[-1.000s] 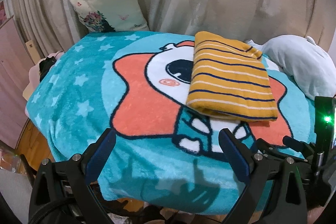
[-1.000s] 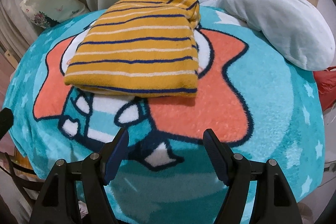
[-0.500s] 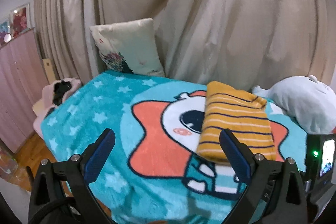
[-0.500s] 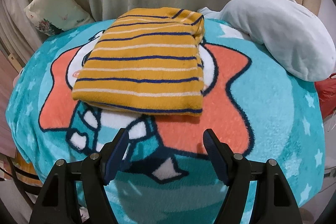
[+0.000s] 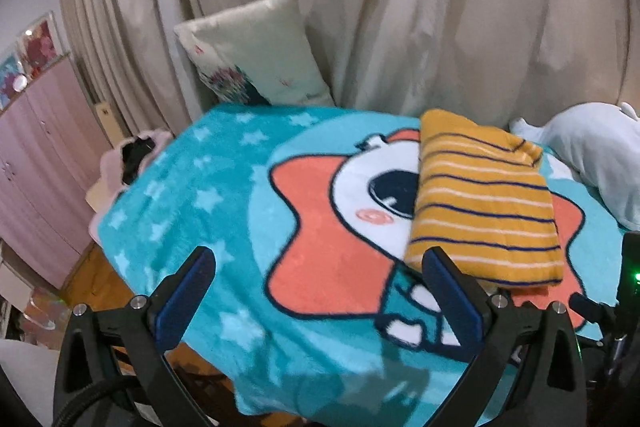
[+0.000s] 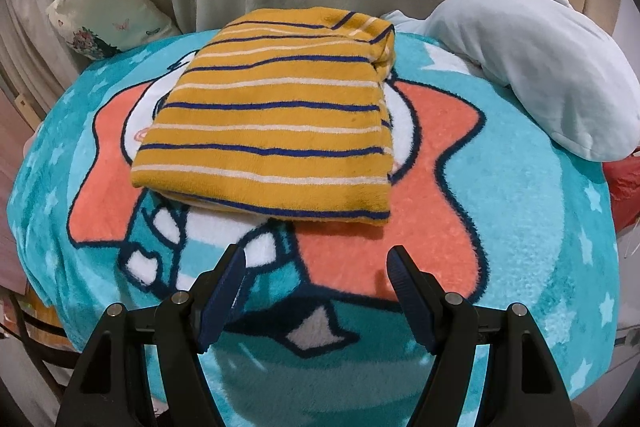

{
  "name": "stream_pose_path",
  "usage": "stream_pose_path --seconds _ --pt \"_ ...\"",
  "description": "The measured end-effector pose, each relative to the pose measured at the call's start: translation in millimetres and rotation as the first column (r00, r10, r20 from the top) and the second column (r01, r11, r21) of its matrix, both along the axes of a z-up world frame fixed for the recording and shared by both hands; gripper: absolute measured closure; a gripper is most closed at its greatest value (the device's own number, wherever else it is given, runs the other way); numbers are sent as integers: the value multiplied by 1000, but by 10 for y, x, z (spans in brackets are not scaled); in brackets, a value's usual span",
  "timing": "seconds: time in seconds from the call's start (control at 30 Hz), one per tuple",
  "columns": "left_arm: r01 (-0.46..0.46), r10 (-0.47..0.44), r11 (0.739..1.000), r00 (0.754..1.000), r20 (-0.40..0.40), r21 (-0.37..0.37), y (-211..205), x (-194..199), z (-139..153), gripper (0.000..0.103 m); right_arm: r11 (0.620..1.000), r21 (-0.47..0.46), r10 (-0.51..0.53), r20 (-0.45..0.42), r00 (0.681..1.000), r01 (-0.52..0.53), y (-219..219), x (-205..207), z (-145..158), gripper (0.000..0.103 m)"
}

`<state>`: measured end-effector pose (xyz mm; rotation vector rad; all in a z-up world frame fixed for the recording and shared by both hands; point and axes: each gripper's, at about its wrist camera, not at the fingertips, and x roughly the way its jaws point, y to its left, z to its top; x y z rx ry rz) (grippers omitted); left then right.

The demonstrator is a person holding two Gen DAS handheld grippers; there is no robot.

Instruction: Fold small clothes

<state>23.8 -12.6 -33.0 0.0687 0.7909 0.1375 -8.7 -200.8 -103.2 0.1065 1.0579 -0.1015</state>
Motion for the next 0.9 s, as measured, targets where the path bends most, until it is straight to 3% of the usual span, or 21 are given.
stream_pose_path --seconds 0.4,0.9 --pt "60 -62 997 996 -62 -41 -132 100 -127 0 1000 -8 -9 -13 1000 9 -68 62 -33 25" --pt "51 -69 992 985 -157 -113 -79 200 -313 0 999 -44 7 -23 1000 -8 31 80 -45 25"
